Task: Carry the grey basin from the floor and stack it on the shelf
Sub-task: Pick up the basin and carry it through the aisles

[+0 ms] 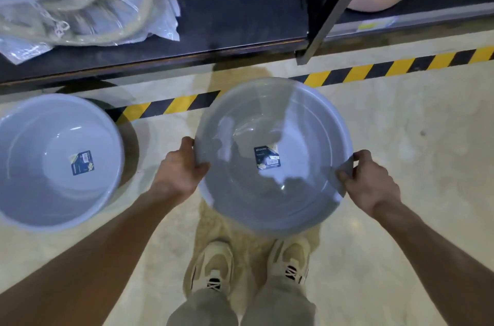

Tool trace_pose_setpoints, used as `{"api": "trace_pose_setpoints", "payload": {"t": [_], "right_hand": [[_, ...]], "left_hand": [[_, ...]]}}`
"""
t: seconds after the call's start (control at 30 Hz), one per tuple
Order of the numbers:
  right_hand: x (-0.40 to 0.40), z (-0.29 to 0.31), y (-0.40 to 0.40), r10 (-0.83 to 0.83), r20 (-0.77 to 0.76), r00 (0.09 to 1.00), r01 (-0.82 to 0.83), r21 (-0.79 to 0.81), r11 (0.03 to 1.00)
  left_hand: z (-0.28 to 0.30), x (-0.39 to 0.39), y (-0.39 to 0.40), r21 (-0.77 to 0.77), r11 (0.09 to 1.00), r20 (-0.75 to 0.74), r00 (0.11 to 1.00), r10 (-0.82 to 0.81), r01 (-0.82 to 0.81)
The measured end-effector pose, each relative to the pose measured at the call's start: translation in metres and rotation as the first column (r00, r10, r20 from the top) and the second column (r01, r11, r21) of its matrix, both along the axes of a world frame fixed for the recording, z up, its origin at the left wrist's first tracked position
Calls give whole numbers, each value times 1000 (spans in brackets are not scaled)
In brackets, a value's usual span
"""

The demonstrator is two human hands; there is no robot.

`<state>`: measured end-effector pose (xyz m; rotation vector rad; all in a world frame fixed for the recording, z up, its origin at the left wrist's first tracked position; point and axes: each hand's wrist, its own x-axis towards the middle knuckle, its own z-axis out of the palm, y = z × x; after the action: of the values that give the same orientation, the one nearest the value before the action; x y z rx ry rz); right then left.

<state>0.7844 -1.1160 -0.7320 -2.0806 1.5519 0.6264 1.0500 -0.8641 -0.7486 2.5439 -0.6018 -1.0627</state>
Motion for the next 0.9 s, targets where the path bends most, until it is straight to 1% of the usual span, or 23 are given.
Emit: {"api": "trace_pose_setpoints", "payload": {"t": [0.2,0.3,0.37,0.4,0.47,0.57,0.63,0.77,0.9], "right_hand": [[1,-42,-12,25,-3,1000,-25,8,1000],[5,-54,-16,-4,5,1000,4,-3,1000],[7,-60,-16,-21,17,1000,21,15,1000],[8,-62,-16,-32,32,999,31,22,999],[11,-66,-16,-50,66,997,49,31,998],[14,-70,-17,-52,58,997,48,68,997],[16,-74,-19,-75,37,997,72,88,994],[21,-84,-15,-84,52,995,83,18,996],[26,-82,-11,-116,68,991,116,-1,993]], "left_hand": [[-37,-9,-21,87,994,5,998,61,-62],[-47,-11,-27,105,994,69,998,-2,-6],[-52,-11,-28,113,994,101,995,-8,-4],[-55,-10,-29,128,992,93,996,2,-13],[-61,-8,-29,179,983,30,999,35,-40],[-72,-7,-26,242,962,-89,985,149,-124],[-78,-9,-24,237,958,-111,975,192,-162],[-85,-14,-22,206,948,-72,962,264,-244],[-78,-16,-20,183,955,-32,969,243,-234]]}}
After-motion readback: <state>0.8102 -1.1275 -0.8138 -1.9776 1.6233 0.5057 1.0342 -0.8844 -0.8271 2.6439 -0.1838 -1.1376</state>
